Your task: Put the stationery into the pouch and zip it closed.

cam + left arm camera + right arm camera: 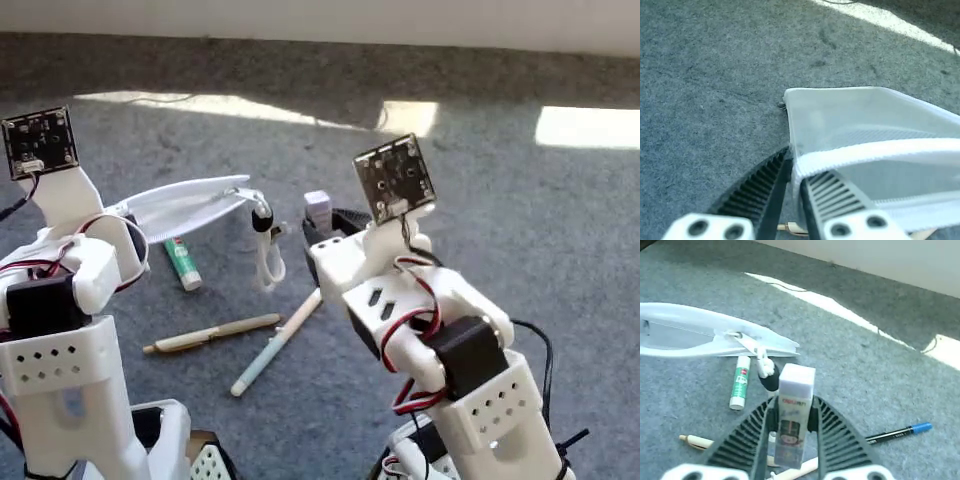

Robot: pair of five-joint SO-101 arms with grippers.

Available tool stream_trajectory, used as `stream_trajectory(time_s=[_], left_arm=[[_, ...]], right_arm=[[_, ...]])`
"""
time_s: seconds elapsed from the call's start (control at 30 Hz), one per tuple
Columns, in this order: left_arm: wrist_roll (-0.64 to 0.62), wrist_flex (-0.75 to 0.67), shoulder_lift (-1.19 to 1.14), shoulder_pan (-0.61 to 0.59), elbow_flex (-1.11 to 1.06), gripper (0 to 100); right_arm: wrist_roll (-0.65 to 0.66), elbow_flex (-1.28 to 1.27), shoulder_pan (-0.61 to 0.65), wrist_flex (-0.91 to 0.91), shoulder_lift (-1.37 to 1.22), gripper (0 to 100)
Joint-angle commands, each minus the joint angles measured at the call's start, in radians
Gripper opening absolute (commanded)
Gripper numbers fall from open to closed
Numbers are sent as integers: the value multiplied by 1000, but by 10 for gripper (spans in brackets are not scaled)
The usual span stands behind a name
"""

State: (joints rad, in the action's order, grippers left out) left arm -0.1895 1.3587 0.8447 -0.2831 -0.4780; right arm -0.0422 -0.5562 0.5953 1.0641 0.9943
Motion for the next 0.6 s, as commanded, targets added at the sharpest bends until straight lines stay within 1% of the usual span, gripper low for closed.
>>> stream_trajectory(time_s=[0.0, 0.17, 0.33, 0.43, 0.47, 0.57], left_arm=[[11, 3, -7, 22, 45, 7], [11, 3, -7, 22, 45, 7], [11, 3, -8, 21, 44, 7], [11, -3, -2, 21, 21, 7], [11, -3, -2, 21, 16, 7], [11, -3, -2, 19, 13, 7]], right_arm=[[14, -47, 77, -90, 88, 5], [14, -157, 174, -271, 182, 5], [15, -283, 232, -478, 236, 5], [17, -351, 262, -638, 243, 5], [25, -371, 272, -700, 243, 5], [103, -443, 309, -894, 242, 5]])
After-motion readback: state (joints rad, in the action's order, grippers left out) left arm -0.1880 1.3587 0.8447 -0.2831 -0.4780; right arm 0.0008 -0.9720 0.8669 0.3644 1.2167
